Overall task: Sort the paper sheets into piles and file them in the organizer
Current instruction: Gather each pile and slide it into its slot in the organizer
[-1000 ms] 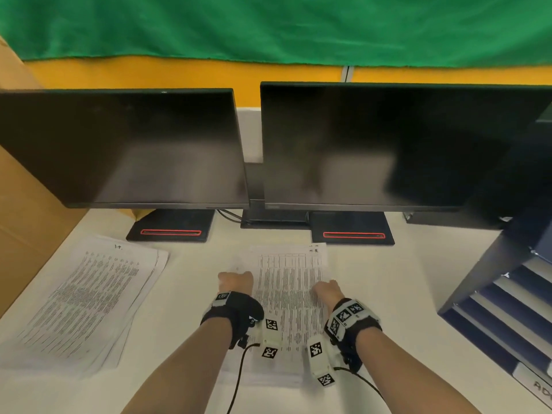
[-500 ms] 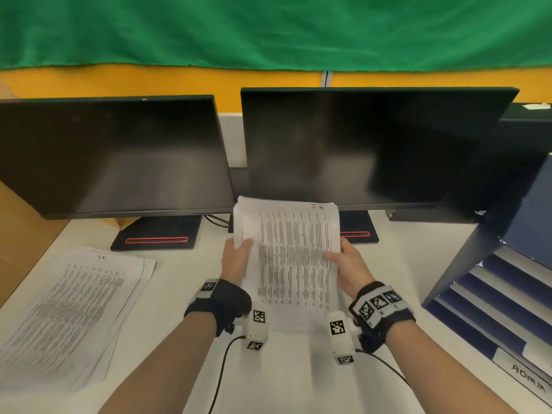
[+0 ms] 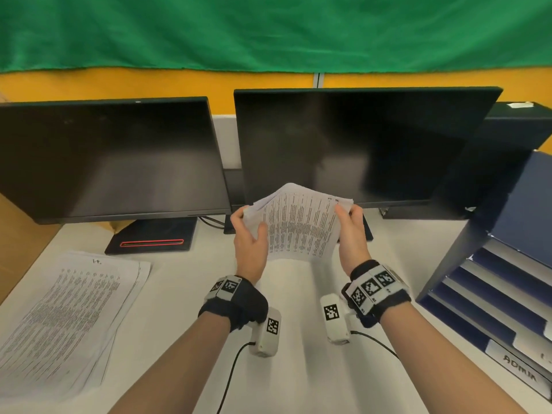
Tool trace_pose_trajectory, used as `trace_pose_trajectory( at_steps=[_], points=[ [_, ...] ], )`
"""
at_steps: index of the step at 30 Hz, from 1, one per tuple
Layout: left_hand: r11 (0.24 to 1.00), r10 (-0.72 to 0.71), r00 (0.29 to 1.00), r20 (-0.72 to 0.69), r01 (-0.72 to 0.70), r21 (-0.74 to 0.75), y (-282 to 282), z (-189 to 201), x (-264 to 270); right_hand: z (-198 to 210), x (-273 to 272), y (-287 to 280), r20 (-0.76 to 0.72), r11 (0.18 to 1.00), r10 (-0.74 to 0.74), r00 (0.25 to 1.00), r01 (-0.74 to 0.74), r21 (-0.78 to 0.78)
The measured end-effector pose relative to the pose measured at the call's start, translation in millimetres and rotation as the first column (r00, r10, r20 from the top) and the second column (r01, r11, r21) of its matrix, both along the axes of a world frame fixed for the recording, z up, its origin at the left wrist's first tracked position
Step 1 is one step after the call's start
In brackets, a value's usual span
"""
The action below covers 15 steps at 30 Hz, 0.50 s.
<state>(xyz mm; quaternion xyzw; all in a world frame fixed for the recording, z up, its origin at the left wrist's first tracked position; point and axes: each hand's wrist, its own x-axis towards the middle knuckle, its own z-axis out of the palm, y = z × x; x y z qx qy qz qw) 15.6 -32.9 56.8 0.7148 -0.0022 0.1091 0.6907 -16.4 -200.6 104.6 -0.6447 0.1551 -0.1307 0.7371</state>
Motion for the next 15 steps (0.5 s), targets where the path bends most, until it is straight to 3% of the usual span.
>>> trace_pose_trajectory(
  at_steps=[2, 4, 6, 8, 10, 15],
  points=[
    [1.0, -0.012, 1.0, -0.007, 0.012, -0.004, 0.1, 4.5, 3.6, 0.4, 1.4, 1.0, 0.037, 0.968, -0.031, 0.999, 0.04, -0.247],
    [1.0, -0.006, 1.0, -0.008, 0.006, 0.003, -0.2, 8.8, 6.9, 4.5, 1.2, 0.6, 0.149, 0.86, -0.027, 0.988, 0.1, -0.501],
    [1.0, -0.004, 1.0, -0.02, 0.004, -0.007, 0.1, 10.9, 9.3, 9.3, -1.5, 0.3, 0.16, 0.751, 0.04, 0.986, 0.076, -0.656],
    [1.0, -0.02, 0.999, -0.042, 0.019, -0.022, 0.6, 9.8, 11.2, 10.0, -4.3, -0.8, 0.1, 0.69, 0.093, 0.991, 0.009, -0.724],
    [0.999, -0.04, 0.997, -0.064, 0.038, -0.032, 0.4, 7.0, 12.1, 9.5, -7.5, -1.6, 0.077, 0.693, 0.093, 0.993, -0.009, -0.721],
    [0.997, -0.056, 0.993, -0.102, 0.05, -0.061, -2.7, 3.5, 11.0, 11.3, -12.0, 0.2, 0.184, 0.718, 0.011, 0.983, 0.12, -0.686]
  ],
)
